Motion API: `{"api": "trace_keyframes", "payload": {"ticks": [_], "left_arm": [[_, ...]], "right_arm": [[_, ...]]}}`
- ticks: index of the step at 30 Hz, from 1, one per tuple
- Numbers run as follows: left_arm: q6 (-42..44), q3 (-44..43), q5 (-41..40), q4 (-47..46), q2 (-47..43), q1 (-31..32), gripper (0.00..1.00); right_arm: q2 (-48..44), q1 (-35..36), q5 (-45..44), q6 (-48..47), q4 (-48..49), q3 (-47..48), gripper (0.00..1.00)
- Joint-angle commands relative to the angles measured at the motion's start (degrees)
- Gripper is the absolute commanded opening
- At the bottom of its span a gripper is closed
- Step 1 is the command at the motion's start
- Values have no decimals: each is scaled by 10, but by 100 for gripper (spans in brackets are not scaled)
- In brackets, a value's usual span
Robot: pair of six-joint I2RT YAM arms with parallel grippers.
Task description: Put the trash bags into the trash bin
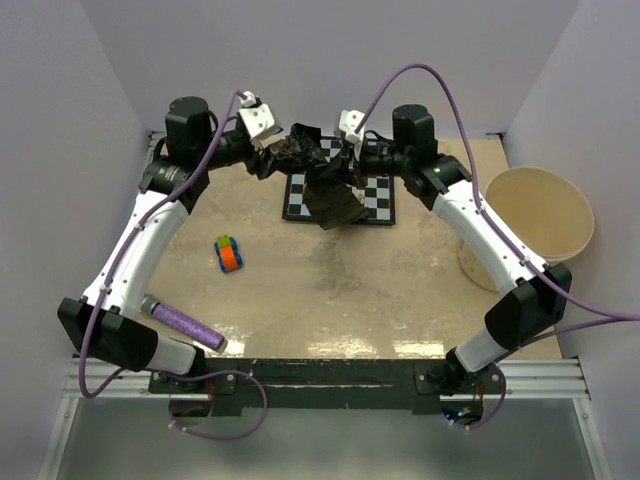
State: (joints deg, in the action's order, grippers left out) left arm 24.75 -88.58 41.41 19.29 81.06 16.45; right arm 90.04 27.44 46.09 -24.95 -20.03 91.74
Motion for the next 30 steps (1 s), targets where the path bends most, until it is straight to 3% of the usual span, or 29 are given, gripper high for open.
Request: {"api": "trace_keyframes", "payload": {"ticks": [1,3,5,7,8,11,13,14,16,19,24,30], "left_arm": [[-5,-48,55,29,27,-5,67],[-9,-58,73,43,42,-6,65],[-28,-64,95,44,56,-6,56],[-37,-73,125,47,69,-7,38],[-43,-77,139,50,74,-7,24],[-43,-89,167,66,81,-8,1],[-42,-84,173,67,75,-10,0],[-44,-77,174,66,70,-11,0],[-65,-57,164,44,54,-11,0],[-114,-3,108,-14,23,-11,0],[-113,52,29,-75,-27,-11,0],[-138,49,46,-78,-25,-11,0]], "right_arm": [[-10,4,11,-41,-17,27,0],[-10,6,8,-52,-20,28,0],[-10,6,4,-58,-24,30,0],[-10,6,-2,-59,-24,31,0],[-10,6,-8,-55,-22,31,0],[-12,6,-24,-22,-7,26,0],[-10,6,-66,8,11,21,1],[-8,5,-88,24,19,21,11],[-2,5,-131,42,22,32,43],[4,5,-138,13,-10,83,66],[-12,10,-80,-17,-27,135,69],[4,54,-53,-56,-53,134,53]]}}
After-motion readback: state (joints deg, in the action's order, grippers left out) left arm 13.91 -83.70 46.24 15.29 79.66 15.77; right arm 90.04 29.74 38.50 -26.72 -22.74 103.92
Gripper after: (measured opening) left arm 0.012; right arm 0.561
